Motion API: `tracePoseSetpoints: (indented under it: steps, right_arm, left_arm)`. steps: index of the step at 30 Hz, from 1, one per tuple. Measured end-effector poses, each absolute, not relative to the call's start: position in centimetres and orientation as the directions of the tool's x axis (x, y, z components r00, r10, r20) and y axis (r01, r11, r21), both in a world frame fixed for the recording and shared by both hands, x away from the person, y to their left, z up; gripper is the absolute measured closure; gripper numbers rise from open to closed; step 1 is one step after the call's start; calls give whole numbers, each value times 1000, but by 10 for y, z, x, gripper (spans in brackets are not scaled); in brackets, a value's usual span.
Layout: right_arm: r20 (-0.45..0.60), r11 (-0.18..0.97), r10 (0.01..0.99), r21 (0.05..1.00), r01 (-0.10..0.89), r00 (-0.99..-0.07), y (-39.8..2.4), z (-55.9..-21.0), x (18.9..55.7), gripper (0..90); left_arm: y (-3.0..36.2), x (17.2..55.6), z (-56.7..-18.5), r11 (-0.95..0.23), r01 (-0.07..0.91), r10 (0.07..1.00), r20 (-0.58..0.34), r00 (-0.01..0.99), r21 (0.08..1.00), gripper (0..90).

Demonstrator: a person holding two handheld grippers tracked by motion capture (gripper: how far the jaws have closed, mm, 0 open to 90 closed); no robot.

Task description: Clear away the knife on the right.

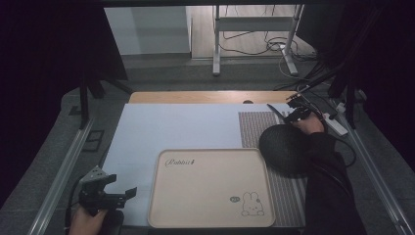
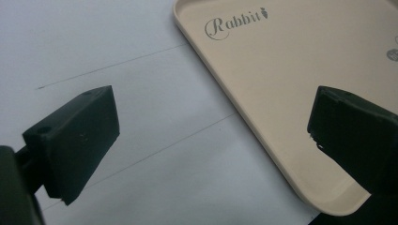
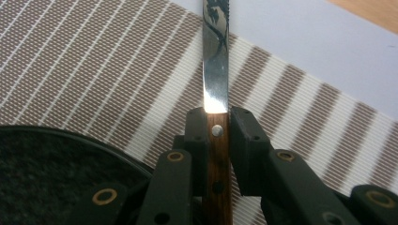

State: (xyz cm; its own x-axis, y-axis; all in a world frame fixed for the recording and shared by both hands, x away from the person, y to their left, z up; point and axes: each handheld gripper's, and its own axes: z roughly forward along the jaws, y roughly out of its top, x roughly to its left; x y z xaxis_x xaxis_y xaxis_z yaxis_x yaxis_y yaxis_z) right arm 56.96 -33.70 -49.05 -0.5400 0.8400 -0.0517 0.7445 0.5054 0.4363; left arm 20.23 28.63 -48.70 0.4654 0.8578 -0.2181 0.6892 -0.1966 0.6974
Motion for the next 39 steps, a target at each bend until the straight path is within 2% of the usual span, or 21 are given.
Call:
tracePoseSetpoints:
  steps: [16, 39]
  right_arm:
    - [-70, 457, 873, 469, 756, -483, -368, -471, 557, 771]
    - [-16, 478, 839, 497, 724, -544, -330, -459, 516, 771]
  left_arm:
    - [286, 203, -487, -191, 692, 859, -223, 461, 696, 26]
    - [287, 203, -487, -191, 692, 859, -223, 462, 696, 26]
